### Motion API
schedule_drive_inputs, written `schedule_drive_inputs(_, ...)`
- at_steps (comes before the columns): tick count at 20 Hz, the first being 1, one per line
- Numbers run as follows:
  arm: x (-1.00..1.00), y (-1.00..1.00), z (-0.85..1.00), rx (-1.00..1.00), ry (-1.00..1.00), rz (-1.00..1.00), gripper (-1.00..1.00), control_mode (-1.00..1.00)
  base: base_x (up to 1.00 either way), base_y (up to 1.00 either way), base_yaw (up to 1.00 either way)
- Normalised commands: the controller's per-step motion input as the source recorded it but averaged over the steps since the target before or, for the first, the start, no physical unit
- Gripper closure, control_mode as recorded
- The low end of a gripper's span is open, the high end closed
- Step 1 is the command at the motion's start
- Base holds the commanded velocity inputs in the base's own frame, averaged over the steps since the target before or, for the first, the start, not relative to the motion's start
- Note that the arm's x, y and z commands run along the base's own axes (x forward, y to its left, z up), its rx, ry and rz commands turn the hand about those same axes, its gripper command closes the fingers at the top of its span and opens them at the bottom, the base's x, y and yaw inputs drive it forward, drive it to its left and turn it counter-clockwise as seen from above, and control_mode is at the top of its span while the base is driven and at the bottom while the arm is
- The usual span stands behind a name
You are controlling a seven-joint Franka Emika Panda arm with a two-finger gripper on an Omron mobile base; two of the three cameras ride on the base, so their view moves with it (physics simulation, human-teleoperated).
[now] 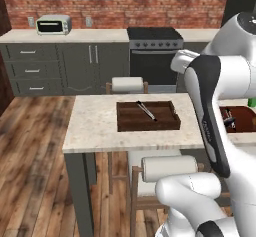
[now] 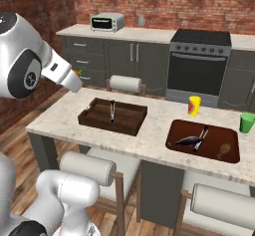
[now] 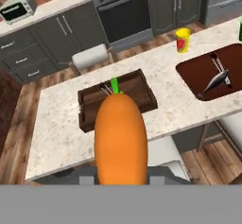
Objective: Gather the squash and carrot from the fridge and place them on a tray on the dining counter. Then gather the fish and chicken drumstick from the fridge and place them on the other tray.
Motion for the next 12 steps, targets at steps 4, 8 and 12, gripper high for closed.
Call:
schedule_drive_inputs(4,0.42,-0.06,-0.26,0.08,0.08,0.13,1.00,-1.00,0.00,0.00,0.00)
schedule_drive_inputs(8,0.12,-0.13,-0.36,0.03,0.03,0.12,1.00,-1.00,0.00,0.00,0.00)
schedule_drive_inputs(12,0.02,-0.07,-0.37,0.00,0.01,0.10,1.00,-1.00,0.00,0.00,0.00)
